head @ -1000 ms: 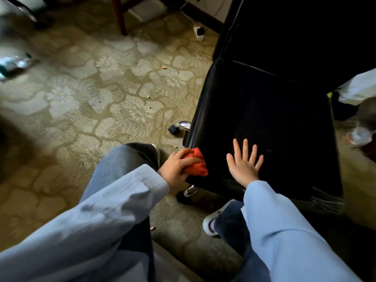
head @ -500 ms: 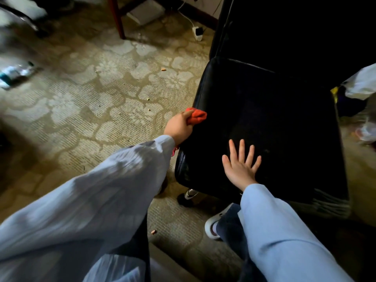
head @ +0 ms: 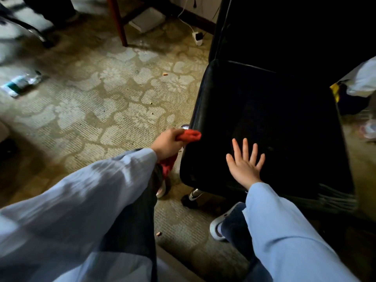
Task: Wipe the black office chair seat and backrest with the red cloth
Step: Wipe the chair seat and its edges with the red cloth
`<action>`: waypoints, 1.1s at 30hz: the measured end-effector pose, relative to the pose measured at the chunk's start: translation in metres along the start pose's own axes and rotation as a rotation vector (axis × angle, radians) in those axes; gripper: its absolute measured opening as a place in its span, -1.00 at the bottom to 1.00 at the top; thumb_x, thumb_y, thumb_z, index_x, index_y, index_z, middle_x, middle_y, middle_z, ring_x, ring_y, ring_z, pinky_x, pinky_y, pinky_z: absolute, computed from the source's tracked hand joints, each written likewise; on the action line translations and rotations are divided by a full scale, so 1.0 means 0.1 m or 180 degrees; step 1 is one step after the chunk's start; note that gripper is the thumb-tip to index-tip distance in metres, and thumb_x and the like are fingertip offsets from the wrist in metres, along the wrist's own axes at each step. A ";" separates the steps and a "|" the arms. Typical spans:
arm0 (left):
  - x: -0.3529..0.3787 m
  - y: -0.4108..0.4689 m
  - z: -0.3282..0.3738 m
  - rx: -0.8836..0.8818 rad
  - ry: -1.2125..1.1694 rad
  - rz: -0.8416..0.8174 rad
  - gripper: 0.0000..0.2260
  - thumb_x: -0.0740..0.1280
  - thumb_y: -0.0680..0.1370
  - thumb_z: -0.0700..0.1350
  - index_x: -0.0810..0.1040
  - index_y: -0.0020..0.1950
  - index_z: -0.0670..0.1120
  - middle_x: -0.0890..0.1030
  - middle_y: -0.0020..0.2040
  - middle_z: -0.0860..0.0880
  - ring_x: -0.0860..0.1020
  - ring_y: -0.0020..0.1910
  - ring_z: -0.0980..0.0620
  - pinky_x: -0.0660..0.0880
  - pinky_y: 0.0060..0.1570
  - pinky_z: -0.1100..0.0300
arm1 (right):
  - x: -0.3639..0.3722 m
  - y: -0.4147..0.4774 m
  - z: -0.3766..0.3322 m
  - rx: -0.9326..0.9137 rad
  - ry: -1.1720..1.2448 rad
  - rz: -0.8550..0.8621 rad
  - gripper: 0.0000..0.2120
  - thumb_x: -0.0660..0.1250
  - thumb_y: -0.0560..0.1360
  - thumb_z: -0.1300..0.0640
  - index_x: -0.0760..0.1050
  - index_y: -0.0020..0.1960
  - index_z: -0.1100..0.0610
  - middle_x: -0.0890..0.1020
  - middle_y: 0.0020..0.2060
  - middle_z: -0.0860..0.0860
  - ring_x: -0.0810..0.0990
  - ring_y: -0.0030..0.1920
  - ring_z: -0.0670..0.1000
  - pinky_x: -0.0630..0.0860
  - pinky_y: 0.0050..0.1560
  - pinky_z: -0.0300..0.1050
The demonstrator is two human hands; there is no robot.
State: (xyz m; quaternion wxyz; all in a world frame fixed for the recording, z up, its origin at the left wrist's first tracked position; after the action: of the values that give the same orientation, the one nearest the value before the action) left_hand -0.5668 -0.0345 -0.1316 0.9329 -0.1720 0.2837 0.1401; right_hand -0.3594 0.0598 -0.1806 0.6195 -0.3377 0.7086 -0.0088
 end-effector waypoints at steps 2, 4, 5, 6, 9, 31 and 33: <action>-0.12 0.25 0.00 -0.0046 -0.0226 0.0428 -0.69 0.29 0.46 -0.22 0.55 0.20 -0.14 0.59 0.01 0.03 0.57 -0.02 0.02 0.45 -0.03 0.35 | 0.00 0.00 0.00 0.0007 -0.0002 -0.0010 -0.49 -0.14 0.61 -0.12 -0.25 0.50 -0.17 -0.26 0.52 -0.03 -0.37 0.48 0.09 -0.40 0.39 0.18; -0.12 0.49 -0.05 -0.0097 -0.0306 0.0581 -0.53 0.24 0.38 0.01 0.52 0.25 -0.09 0.59 0.11 -0.12 0.56 0.08 -0.10 0.47 0.15 0.14 | 0.00 0.01 0.00 0.0033 -0.0026 -0.0029 -0.49 -0.13 0.61 -0.12 -0.25 0.50 -0.16 -0.26 0.52 -0.03 -0.36 0.48 0.10 -0.40 0.39 0.18; -0.04 0.58 -0.09 -0.0089 -0.0300 0.0560 -0.46 0.20 0.34 0.10 0.50 0.28 -0.07 0.57 0.15 -0.15 0.54 0.13 -0.12 0.44 0.21 0.05 | 0.00 0.01 0.00 0.0039 -0.0042 -0.0042 -0.49 -0.13 0.61 -0.12 -0.26 0.50 -0.16 -0.26 0.51 -0.03 -0.37 0.48 0.10 -0.40 0.39 0.19; 0.08 0.63 -0.12 -0.0120 -0.0206 0.0498 -0.42 0.18 0.33 0.14 0.48 0.31 -0.05 0.53 0.20 -0.17 0.51 0.18 -0.14 0.40 0.25 -0.01 | 0.00 0.01 0.00 0.0041 -0.0051 -0.0053 -0.48 -0.14 0.61 -0.12 -0.26 0.50 -0.16 -0.27 0.51 -0.03 -0.37 0.48 0.10 -0.40 0.39 0.19; 0.31 0.41 -0.10 -0.0288 0.0151 0.0533 -0.54 0.27 0.48 0.01 0.39 0.39 0.05 0.34 0.40 -0.16 0.36 0.32 -0.22 0.27 0.34 -0.02 | 0.00 0.01 -0.01 0.0041 -0.0092 -0.0060 -0.48 -0.14 0.61 -0.11 -0.27 0.50 -0.15 -0.28 0.51 -0.03 -0.38 0.48 0.10 -0.40 0.39 0.19; 0.19 -0.30 -0.64 -0.0824 -0.0927 0.1553 -0.42 0.13 0.30 -0.16 0.48 0.32 -0.07 0.43 0.31 -0.21 0.40 0.29 -0.20 0.27 0.36 -0.09 | 0.04 0.20 -0.30 0.0327 0.0072 0.0070 -0.47 -0.16 0.62 -0.08 -0.30 0.50 -0.09 -0.29 0.51 0.02 -0.38 0.47 0.18 -0.39 0.37 0.24; 0.24 -0.34 -0.65 -0.0910 -0.0987 0.1628 -0.40 0.13 0.31 -0.20 0.43 0.37 -0.05 0.37 0.37 -0.20 0.34 0.35 -0.19 0.19 0.41 -0.04 | 0.06 0.26 -0.37 0.0388 0.0247 0.0021 -0.47 -0.15 0.61 -0.08 -0.28 0.51 -0.09 -0.27 0.51 0.02 -0.37 0.47 0.19 -0.39 0.37 0.25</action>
State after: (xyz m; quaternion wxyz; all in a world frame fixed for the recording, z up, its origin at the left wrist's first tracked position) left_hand -0.5667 -0.0874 -0.1876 0.8660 -0.2009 0.1498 0.4328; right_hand -0.4040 0.0625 -0.1883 0.6110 -0.2963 0.7314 -0.0629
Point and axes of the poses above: each hand's wrist, its own y-axis towards the middle knuckle, its own x-axis out of the palm, z = x × y, the point moved 10 cm from there along y, towards the middle knuckle
